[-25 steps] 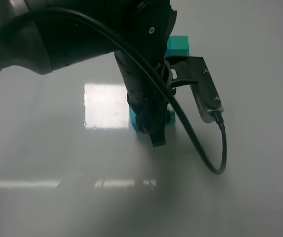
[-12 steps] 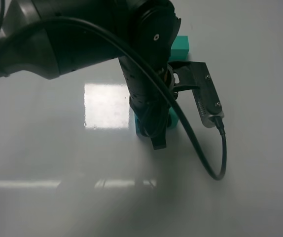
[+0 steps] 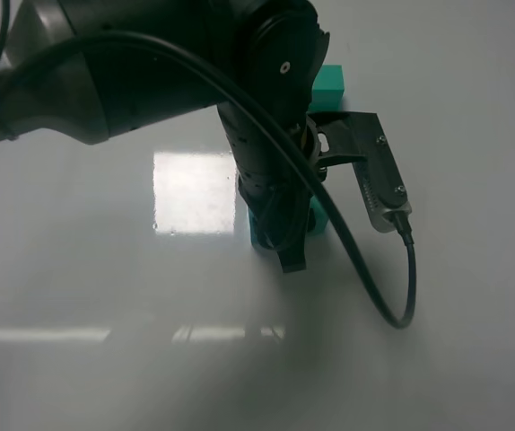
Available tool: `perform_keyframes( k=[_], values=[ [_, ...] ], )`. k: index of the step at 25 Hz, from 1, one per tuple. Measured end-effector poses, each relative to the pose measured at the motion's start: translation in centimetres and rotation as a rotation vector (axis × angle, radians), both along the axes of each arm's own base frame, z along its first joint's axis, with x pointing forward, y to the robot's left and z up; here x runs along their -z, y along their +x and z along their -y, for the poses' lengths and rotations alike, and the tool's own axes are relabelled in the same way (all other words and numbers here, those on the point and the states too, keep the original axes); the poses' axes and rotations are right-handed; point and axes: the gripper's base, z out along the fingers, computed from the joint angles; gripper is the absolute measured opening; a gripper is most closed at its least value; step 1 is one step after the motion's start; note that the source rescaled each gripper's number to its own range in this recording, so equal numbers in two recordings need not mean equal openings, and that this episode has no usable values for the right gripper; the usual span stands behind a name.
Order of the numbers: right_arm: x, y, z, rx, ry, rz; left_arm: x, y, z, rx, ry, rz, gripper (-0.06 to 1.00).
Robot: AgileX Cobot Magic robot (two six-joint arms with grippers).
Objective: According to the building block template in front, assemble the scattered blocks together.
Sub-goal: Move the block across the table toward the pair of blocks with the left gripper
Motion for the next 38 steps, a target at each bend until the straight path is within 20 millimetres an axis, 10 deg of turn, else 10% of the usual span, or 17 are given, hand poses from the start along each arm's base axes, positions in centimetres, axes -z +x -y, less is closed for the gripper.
perform_keyframes(
  k=[38],
  values=[
    [0.0,0.0,0.0,0.0,0.0,0.0,0.38,-0.09,0.44,0.074,0.028,-0.012,0.0]
  ],
)
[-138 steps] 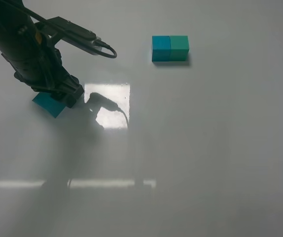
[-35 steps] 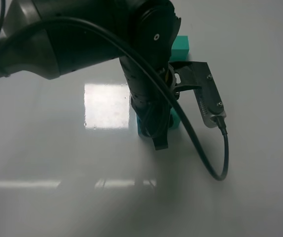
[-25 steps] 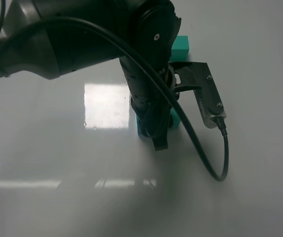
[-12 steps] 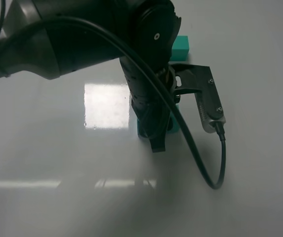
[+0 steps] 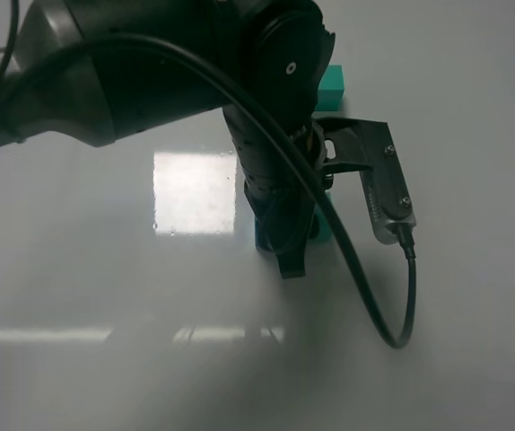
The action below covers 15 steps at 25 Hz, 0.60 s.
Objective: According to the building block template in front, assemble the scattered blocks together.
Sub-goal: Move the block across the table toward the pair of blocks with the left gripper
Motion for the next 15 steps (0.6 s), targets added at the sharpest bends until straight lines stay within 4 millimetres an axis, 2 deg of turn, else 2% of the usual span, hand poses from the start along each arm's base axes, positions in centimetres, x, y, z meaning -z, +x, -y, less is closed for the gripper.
perform_keyframes(
  k=[6,8,9,11,13,15],
  values=[
    [0.0,0.0,0.0,0.0,0.0,0.0,0.05,-0.04,0.14,0.0,-0.006,-0.001,0.0],
    [0.0,0.0,0.0,0.0,0.0,0.0,0.04,-0.03,0.17,-0.012,-0.017,-0.003,0.04],
    [0.0,0.0,0.0,0.0,0.0,0.0,0.03,-0.03,0.21,-0.022,-0.029,-0.006,0.12],
    [0.0,0.0,0.0,0.0,0.0,0.0,0.02,-0.06,0.29,-0.042,-0.048,-0.012,0.36],
    [0.0,0.0,0.0,0.0,0.0,0.0,0.0,-0.12,0.37,-0.049,-0.058,-0.013,0.64],
    [0.0,0.0,0.0,0.0,0.0,0.0,-0.01,-0.27,0.5,-0.05,-0.062,-0.013,0.81]
  ],
)
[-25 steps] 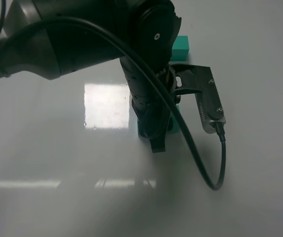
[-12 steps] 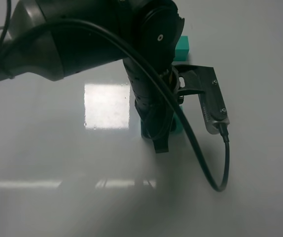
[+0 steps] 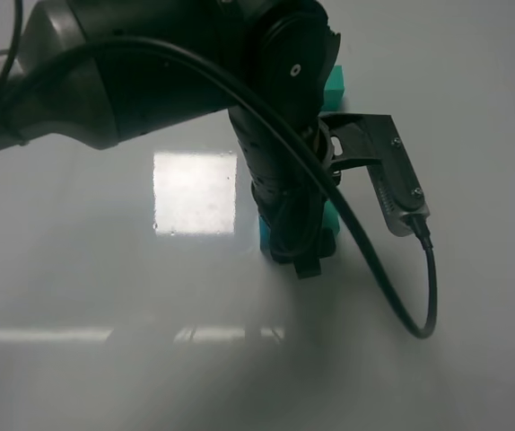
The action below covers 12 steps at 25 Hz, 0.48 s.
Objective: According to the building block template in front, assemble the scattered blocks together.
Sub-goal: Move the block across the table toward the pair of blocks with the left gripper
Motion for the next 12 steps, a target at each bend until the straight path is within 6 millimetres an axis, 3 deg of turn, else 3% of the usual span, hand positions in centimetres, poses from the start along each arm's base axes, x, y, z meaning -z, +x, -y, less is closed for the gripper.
perform_keyframes(
  k=[2,7,12],
  values=[
    [0.0,0.0,0.0,0.0,0.0,0.0,0.0,-0.1,0.1,0.001,0.007,0.011,0.89],
    [0.0,0.0,0.0,0.0,0.0,0.0,-0.4,-1.2,0.4,0.01,0.039,0.036,0.93],
    [0.0,0.0,0.0,0.0,0.0,0.0,-2.7,-2.8,-0.2,0.009,-0.036,0.031,0.94]
  ],
)
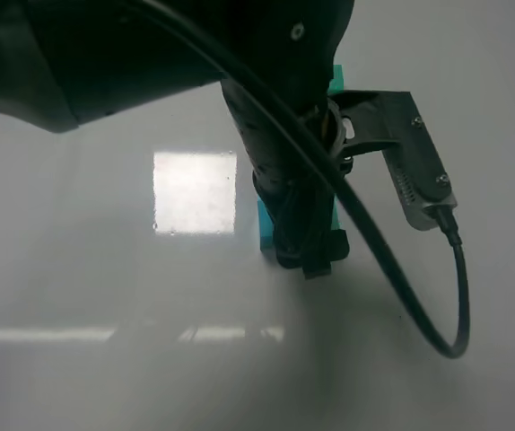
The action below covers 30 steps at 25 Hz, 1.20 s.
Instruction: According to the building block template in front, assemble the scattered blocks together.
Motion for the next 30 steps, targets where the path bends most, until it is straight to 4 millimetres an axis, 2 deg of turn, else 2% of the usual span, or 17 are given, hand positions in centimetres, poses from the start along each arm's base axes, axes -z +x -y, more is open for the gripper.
perform_keyframes(
  k=[6,10,13,18,20,22,24,27,30],
  values=[
    [0.0,0.0,0.0,0.0,0.0,0.0,-3.5,-0.5,-2.3,-0.088,-0.088,0.071,0.94],
    [0.0,0.0,0.0,0.0,0.0,0.0,-6.2,0.6,-5.6,-0.286,-0.221,0.102,0.94],
    [0.0,0.0,0.0,0.0,0.0,0.0,-9.1,0.8,-9.5,-0.42,-0.392,0.052,0.92],
    [0.0,0.0,0.0,0.0,0.001,0.0,-14.3,0.1,-18.1,-0.626,-0.621,0.096,0.91],
    [0.0,0.0,0.0,0.0,0.001,0.0,-15.4,0.1,-21.6,-0.725,-0.671,0.137,0.9],
    [0.0,0.0,0.0,0.0,0.001,0.0,-15.7,-0.2,-24.8,-0.818,-0.696,0.158,0.86],
    [0.0,0.0,0.0,0.0,0.001,0.0,-15.1,-0.2,-27.6,-0.922,-0.699,0.161,0.8],
    [0.0,0.0,0.0,0.0,0.001,0.0,-13.5,-0.4,-30.7,-1.052,-0.693,0.127,0.73],
    [0.0,0.0,0.0,0.0,0.001,0.0,-11.1,-1.4,-32.4,-1.131,-0.679,0.055,0.71]
  ],
)
